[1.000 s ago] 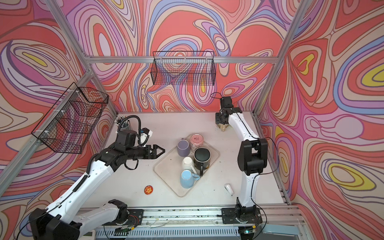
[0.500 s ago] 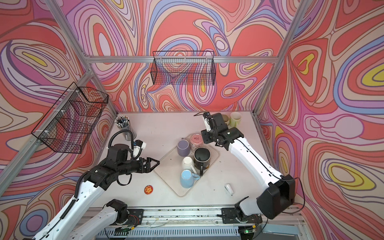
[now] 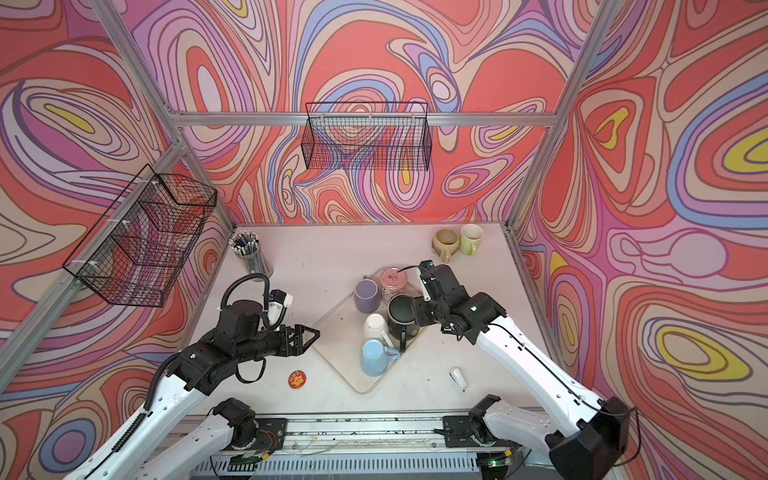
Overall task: Turn the mug right side up
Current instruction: 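Reach the left gripper over the black skull mug while the right gripper withdraws, then lower the left gripper onto the upside-down black skull mug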
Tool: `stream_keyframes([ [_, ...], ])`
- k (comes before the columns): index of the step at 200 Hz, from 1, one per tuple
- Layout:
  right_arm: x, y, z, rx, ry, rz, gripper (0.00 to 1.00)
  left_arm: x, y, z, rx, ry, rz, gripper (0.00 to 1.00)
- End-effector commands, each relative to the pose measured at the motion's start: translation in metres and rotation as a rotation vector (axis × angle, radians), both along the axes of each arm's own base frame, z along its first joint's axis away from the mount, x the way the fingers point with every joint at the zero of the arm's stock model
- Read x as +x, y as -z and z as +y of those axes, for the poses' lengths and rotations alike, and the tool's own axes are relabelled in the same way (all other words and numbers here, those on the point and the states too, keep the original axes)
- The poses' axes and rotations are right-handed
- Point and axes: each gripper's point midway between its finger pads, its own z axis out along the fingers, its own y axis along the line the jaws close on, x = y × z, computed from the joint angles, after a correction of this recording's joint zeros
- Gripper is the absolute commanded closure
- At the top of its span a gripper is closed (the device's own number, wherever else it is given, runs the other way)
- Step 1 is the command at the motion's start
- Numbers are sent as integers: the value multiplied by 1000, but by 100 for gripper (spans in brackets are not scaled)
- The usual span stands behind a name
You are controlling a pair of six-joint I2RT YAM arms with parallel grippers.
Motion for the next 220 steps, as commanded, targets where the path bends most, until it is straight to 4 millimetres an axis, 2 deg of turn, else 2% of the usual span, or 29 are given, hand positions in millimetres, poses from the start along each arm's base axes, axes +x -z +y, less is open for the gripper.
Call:
stream_keyframes([
  [1,-4,15,-8,19,92,26,47,7,-10,2,103,-42,-59,18],
  [23,-4,38,-30,-28,222,69,45,7,-9,-5,190,-34,-58,19],
  [50,-2,56,-43,103,283,126,44,10,-11,-28,272,5,-83,20],
  [91,9,48,-59,240,383,107,40,21,-12,-73,398,55,-81,27],
  [110,11,58,-66,320,469,100,36,25,-12,-99,420,74,-90,31],
  [139,13,81,-75,439,549,134,35,29,-10,-134,457,104,-82,36],
  [181,24,84,-102,586,619,133,34,32,-7,-168,481,119,-71,35],
  [220,29,93,-111,590,643,134,33,30,7,-199,498,144,-30,41],
])
